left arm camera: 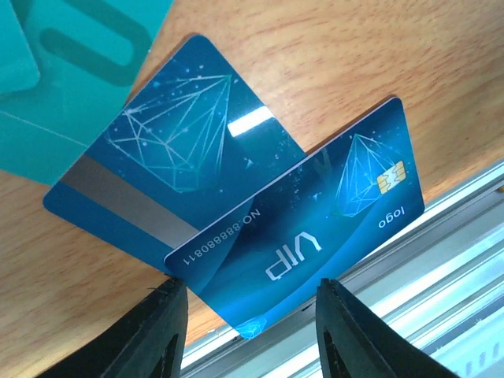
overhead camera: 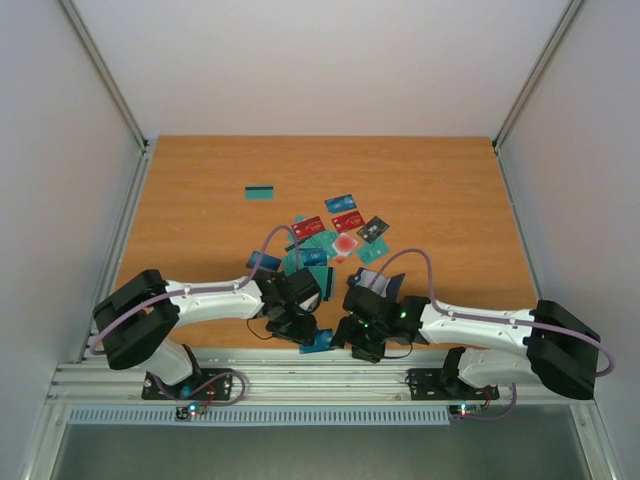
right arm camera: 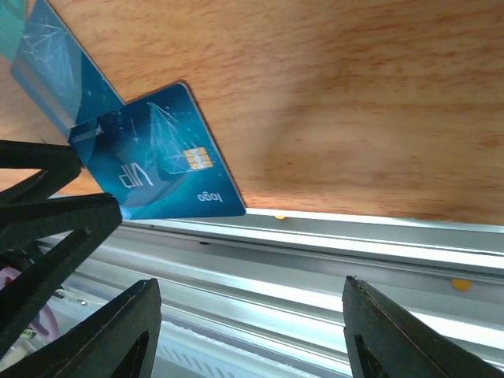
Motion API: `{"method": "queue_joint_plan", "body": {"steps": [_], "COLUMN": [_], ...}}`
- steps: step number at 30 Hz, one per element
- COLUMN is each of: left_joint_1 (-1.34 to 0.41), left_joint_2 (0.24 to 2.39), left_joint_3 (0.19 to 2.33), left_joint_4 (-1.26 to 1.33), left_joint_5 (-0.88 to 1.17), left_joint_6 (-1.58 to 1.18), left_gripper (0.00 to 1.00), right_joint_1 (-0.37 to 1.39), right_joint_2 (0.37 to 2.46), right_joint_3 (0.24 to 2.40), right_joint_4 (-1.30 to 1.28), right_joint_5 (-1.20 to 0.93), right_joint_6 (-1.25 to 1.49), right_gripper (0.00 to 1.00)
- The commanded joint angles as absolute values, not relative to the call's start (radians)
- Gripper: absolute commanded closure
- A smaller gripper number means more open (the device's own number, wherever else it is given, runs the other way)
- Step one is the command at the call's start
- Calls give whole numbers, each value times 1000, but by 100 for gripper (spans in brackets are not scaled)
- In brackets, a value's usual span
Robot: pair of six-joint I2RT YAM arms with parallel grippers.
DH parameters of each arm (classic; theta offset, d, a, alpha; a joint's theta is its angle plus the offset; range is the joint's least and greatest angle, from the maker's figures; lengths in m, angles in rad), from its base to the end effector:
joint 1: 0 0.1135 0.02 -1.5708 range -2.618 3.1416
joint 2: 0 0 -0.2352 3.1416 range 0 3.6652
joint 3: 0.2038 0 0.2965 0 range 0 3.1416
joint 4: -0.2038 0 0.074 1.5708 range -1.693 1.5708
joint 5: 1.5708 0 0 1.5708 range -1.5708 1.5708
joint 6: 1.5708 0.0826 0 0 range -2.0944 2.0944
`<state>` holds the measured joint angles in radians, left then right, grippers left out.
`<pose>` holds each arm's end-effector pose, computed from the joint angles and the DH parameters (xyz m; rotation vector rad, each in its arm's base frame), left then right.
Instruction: Put the credit cards into the card holder
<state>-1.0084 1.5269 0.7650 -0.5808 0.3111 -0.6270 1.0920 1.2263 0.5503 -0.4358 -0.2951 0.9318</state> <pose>0.1363 -0.2636 0.0428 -0.6249 -2.9509 0.5755 0.1042 0.2529 0.0628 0.3464 -3.0039 -0.8367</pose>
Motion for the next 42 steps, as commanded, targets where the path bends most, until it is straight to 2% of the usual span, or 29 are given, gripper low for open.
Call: {"method": "queue_joint_plan", "body": {"steps": [1,13,20,31,42], "left_joint_1": [-1027,-1026,-1026,-1026,-1026], "left_joint_2": [1568,1463,1565,1702,1699], "left_joint_3": [778,865,923,916,884], "left_joint_4": [-564,-692,-677,-630,-608], "left_joint_5": [294,222,261,319,366], "left_joint_6": [-682,-651,-563,-516,-505], "left_gripper": [54,58,66,68,69], "right_joint_1": [1083,1070,1063,1058,1058], "right_joint_2": [1202,1235,1257,1300,1385], "right_joint_3": [496,388,311,318,336], "right_joint_4": [-413,-131,45,122,209], "right_joint_5": [-300,-356,-368,-345,-329], "right_joint_6": [945,954,1007,1012,1007], "right_gripper": [35,34,36,40,45]}}
